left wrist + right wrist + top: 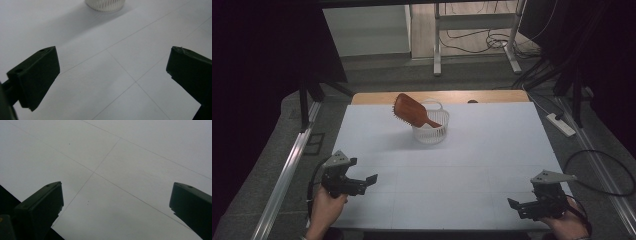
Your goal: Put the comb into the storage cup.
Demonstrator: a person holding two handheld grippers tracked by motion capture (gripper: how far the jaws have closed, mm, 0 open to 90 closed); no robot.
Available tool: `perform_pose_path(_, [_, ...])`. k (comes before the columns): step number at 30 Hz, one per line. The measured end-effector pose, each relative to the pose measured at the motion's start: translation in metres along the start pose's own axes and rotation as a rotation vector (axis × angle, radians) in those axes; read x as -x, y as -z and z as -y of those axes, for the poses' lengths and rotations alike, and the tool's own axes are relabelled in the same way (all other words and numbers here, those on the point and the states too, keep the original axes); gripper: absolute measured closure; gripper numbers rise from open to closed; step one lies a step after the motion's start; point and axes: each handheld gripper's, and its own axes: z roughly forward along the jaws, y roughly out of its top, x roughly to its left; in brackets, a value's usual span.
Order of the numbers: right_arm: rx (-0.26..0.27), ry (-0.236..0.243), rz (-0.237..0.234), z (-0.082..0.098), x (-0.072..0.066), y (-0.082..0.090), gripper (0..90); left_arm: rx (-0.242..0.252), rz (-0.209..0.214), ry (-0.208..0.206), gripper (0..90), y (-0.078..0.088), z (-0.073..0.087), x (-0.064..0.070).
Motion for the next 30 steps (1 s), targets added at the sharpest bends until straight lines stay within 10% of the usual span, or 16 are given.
perform_pose_path(30, [0.003, -0.002, 0.009, 0.000, 0.000, 0.000, 0.0, -0.021, -0.052, 0.031, 0.0, 0.025, 0.033, 0.001])
